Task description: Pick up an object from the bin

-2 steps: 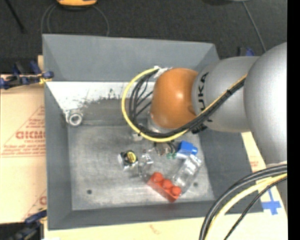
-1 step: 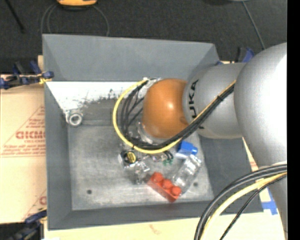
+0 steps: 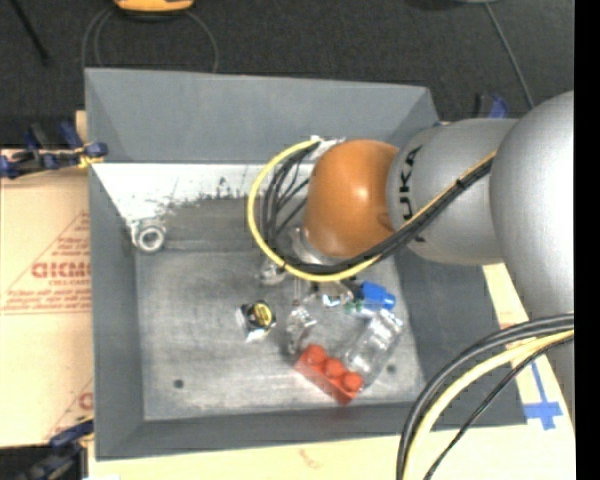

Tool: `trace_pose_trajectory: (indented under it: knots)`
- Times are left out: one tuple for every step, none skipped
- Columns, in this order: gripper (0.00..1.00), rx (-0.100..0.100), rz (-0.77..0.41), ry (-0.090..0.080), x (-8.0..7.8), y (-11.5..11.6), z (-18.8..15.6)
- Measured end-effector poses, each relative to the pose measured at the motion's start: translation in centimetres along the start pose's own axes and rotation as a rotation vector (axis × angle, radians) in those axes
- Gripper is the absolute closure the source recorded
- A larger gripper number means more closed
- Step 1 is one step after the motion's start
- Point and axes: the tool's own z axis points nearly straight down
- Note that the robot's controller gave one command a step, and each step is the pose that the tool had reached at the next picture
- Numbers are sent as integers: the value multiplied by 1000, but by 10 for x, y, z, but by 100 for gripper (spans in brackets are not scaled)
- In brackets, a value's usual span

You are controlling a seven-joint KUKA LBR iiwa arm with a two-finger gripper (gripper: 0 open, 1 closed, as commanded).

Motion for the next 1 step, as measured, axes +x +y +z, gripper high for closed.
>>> trace_pose_trajectory:
  knots:
    - [0,5,-192,-1,-3,34,0]
